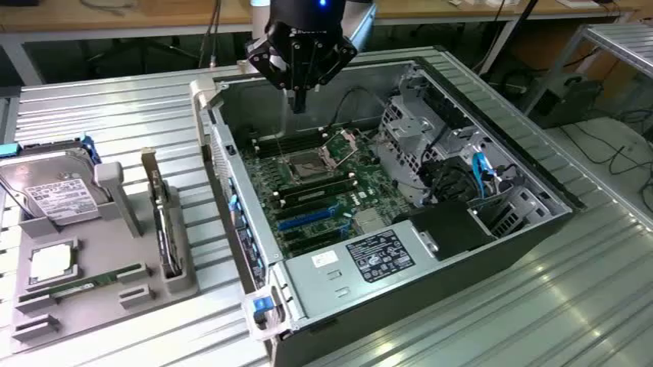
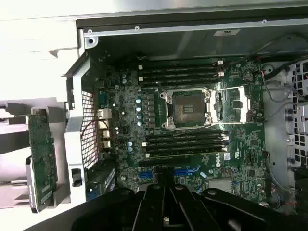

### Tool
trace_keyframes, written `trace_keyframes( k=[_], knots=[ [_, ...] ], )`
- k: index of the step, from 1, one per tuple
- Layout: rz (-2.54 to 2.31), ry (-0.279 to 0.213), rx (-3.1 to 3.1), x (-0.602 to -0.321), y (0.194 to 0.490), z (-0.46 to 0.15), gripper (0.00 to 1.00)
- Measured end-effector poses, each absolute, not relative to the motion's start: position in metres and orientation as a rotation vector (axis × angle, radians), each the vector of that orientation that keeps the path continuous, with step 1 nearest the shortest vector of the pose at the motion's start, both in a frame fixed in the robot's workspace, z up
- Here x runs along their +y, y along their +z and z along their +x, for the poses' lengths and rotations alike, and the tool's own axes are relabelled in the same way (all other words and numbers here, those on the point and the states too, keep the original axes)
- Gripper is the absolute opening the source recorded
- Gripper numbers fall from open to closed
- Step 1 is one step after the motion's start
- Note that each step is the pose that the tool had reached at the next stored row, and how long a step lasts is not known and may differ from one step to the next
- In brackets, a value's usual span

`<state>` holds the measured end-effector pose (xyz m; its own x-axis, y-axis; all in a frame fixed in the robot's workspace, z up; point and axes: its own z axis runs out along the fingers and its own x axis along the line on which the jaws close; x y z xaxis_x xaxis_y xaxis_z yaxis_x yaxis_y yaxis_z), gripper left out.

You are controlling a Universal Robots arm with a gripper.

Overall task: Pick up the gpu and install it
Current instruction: 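Reach for the gpu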

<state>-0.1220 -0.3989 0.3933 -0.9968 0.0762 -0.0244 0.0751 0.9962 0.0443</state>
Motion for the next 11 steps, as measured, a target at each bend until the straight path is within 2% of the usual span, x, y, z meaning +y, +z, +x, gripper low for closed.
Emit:
trace_keyframes(
  k=[11],
  knots=[
    [0.118,0.068,3.113,-0.3989,0.3933,-0.122,0.11]
  ],
)
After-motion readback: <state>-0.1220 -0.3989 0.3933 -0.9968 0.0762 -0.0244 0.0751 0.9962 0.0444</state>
